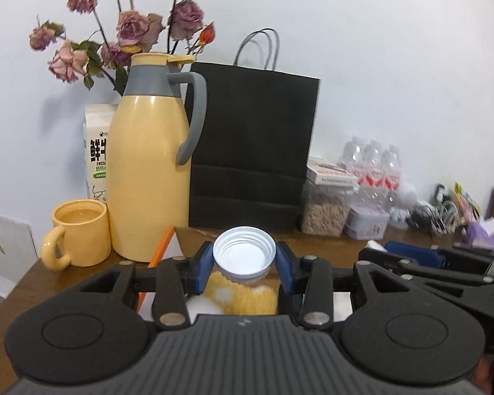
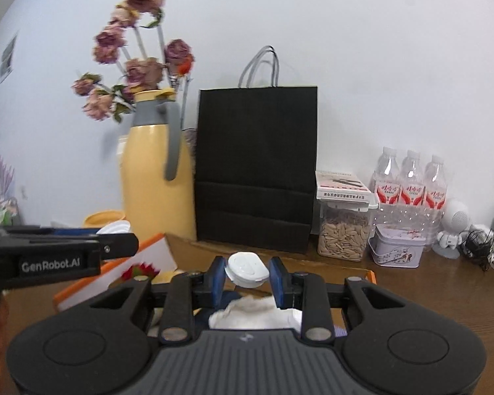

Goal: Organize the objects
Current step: 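Lower both white caps into the box and open both grippers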

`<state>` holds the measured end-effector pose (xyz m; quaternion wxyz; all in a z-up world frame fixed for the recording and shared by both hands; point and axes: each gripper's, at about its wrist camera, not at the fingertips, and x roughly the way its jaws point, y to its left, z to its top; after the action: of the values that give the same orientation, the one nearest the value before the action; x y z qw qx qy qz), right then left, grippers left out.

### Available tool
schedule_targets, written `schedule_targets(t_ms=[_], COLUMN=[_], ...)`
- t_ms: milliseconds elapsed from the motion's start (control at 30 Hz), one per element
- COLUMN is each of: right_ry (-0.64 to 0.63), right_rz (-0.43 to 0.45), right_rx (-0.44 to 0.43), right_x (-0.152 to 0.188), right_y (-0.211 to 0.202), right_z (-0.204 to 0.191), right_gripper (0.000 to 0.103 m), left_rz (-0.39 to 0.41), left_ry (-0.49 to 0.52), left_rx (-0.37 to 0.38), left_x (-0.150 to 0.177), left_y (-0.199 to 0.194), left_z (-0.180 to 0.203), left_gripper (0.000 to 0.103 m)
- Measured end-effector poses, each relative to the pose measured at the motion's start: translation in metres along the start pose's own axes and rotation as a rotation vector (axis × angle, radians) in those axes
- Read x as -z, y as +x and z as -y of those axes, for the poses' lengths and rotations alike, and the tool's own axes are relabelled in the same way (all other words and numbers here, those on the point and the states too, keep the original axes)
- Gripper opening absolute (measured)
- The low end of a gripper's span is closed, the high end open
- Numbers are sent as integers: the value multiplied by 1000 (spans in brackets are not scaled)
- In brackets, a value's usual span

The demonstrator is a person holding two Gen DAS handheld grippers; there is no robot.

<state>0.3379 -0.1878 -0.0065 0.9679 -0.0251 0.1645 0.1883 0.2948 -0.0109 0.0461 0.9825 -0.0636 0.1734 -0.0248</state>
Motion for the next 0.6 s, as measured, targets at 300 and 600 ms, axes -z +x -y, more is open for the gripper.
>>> schedule_targets(t_ms=[300,600], right_ry=[57,21], right_rz=[-67,-150], right_rx=[14,34], right_x=[-7,2], right_y=[55,83], right_z=[14,14], right_gripper=[28,36], left_rz=[-59,-87], left_ry=[-42,-8], left_rx=[-25,-38], left_x=[-11,-10], left_y=[55,86], left_z=[-5,0], left_gripper=[41,50])
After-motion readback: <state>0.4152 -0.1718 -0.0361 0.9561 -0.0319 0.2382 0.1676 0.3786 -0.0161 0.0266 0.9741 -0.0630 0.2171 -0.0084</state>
